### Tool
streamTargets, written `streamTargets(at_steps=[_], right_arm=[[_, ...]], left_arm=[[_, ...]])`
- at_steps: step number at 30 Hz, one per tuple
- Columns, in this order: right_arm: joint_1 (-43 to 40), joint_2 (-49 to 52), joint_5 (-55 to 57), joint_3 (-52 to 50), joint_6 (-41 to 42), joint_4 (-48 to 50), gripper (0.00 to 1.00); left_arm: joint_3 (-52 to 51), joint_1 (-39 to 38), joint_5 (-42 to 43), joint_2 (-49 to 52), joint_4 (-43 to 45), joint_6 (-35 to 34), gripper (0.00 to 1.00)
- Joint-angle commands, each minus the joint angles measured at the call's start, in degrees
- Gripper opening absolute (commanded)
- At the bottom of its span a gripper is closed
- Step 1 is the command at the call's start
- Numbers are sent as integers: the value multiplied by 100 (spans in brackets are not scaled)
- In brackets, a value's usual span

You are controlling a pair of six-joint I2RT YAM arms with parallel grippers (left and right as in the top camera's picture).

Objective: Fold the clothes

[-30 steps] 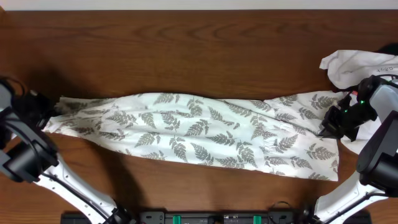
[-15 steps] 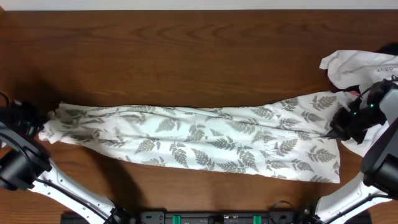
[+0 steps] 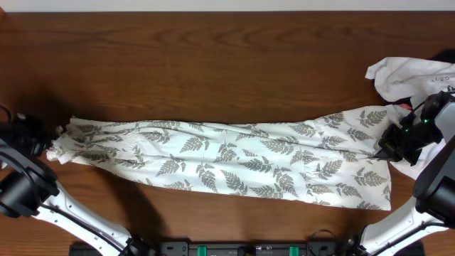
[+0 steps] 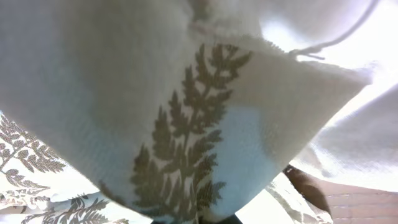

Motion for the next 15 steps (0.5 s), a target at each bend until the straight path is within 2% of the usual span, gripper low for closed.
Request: streamTargets(at_steps=[1, 5, 8, 15], right_arm=[[-61, -42, 118, -15, 63, 33, 1], [-59, -42, 116, -15, 63, 44, 1], [-59, -42, 118, -15, 61, 44, 1], [-59, -42, 118, -15, 61, 59, 1]], left_arm=[[-31, 2, 1191, -181, 46, 127, 6], [116, -63, 1346, -278, 22, 365, 6], [118, -90, 1226, -544, 181, 402, 16], [118, -192, 1226, -1482, 127, 560, 22]])
